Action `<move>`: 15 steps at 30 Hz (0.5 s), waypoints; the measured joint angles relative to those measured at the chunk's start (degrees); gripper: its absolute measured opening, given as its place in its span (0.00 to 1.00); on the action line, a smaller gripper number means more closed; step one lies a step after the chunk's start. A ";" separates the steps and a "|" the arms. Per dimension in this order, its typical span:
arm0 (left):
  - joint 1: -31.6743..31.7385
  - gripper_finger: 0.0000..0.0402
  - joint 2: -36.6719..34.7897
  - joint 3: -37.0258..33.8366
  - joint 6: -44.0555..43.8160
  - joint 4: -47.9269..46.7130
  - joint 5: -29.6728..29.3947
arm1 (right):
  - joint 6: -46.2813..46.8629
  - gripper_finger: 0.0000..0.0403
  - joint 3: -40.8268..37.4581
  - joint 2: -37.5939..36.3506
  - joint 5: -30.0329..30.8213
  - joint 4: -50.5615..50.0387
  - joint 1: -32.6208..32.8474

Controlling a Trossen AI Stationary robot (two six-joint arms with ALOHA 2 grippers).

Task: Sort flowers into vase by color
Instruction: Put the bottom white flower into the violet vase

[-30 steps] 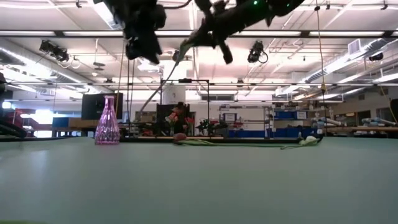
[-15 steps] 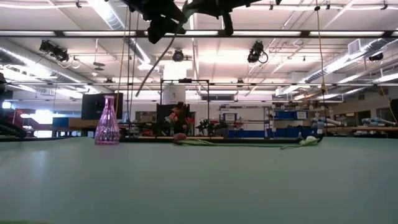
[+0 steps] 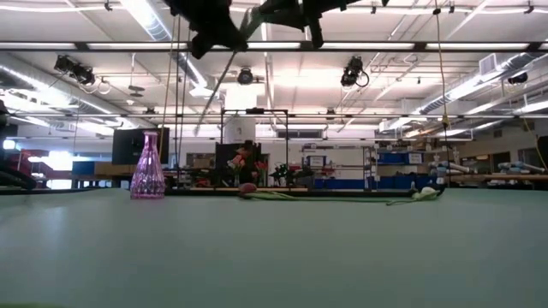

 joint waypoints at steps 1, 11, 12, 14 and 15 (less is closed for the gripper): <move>0.61 0.03 -0.82 -0.02 0.65 -0.54 -3.49 | 0.00 0.24 0.00 -0.31 0.71 -0.89 0.02; 14.67 0.03 -17.18 -11.16 6.52 4.63 -15.53 | -1.95 0.38 0.07 -3.46 6.17 -4.83 0.62; 16.33 0.03 -18.85 -12.29 7.10 5.79 -15.60 | -1.96 0.37 0.07 -3.48 6.15 -4.83 0.64; 19.46 0.03 -21.70 -13.26 8.09 7.25 -15.49 | -1.95 0.37 0.07 -3.46 6.10 -5.19 0.68; 20.74 0.03 -22.69 -13.25 9.04 7.40 -14.88 | -1.91 0.37 0.07 -3.44 6.14 -5.53 0.65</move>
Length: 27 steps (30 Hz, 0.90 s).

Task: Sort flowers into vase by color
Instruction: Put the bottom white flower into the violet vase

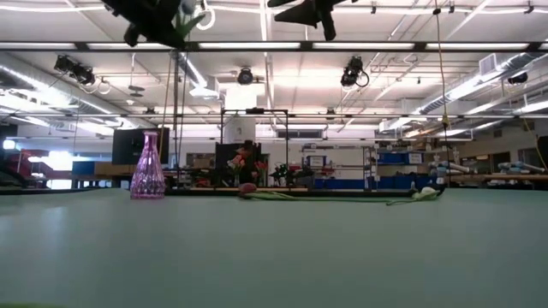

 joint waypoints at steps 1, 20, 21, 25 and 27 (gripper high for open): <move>1.04 0.03 -0.79 0.21 1.23 -0.04 0.69 | 0.02 0.37 0.00 0.00 0.10 -0.36 -0.01; 13.86 0.04 -3.87 0.38 3.80 -4.12 5.11 | 0.38 0.37 -0.02 0.05 0.19 -2.33 -2.26; 13.89 0.04 -3.88 -0.08 3.64 -4.11 5.11 | 0.38 0.37 -0.02 0.04 0.21 -2.34 -2.26; 13.89 0.04 -3.93 -2.78 1.66 -2.63 5.52 | 0.38 0.37 -0.02 0.07 0.35 -2.36 -2.26; 13.89 0.04 -3.97 -4.22 1.14 -1.38 6.22 | 0.28 0.37 -0.02 0.07 0.36 -2.37 -2.29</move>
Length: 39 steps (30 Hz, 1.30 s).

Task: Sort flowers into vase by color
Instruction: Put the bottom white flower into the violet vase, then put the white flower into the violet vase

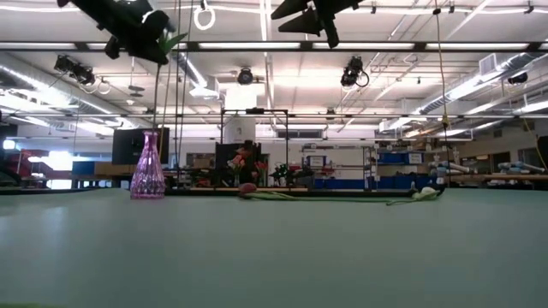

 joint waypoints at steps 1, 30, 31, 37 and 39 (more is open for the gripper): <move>0.00 0.04 0.00 -0.70 -0.45 0.50 0.04 | -0.05 0.37 0.00 0.00 0.00 0.00 0.00; 0.00 0.57 0.00 8.78 -8.46 -28.15 -0.26 | 34.18 0.40 -0.07 0.07 -1.68 -45.97 -19.54; 0.00 0.57 0.00 10.19 -8.46 -29.20 -0.26 | 33.27 0.40 -0.07 0.17 -1.58 -46.58 -20.85; -0.93 0.58 -0.30 17.03 -6.91 -29.92 2.88 | 32.81 0.40 -1.09 4.16 0.14 -51.60 -27.88; -1.66 0.58 -1.06 18.17 -5.96 -27.73 5.64 | 34.22 0.40 -1.89 6.37 -0.25 -53.60 -29.49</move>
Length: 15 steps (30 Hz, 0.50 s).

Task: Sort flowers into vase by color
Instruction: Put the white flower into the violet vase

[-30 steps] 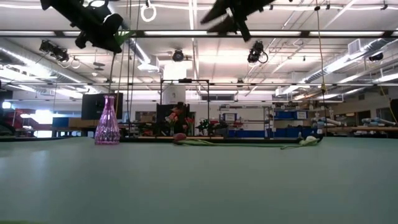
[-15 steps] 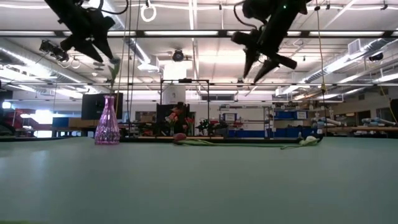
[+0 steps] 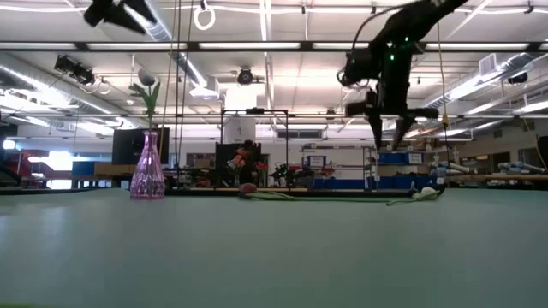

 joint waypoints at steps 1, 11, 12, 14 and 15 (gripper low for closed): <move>-0.46 0.58 -0.50 0.42 -0.01 1.53 1.65 | 0.91 0.40 -0.31 1.09 -0.06 -0.77 -0.74; -4.33 0.58 -3.38 0.66 -2.49 5.86 7.78 | 2.99 0.40 -1.31 11.42 -3.60 -4.86 -8.09; -4.50 0.58 -3.41 0.48 -1.97 5.85 7.76 | 2.99 0.40 -1.33 12.43 -3.78 -5.49 -8.59; -4.58 0.58 -3.36 0.35 -1.91 5.68 7.77 | 2.99 0.40 -1.33 14.26 -4.23 -6.58 -9.51; -4.57 0.58 -3.33 0.35 -1.93 5.74 7.75 | 2.99 0.40 -1.33 15.16 -4.49 -7.05 -9.96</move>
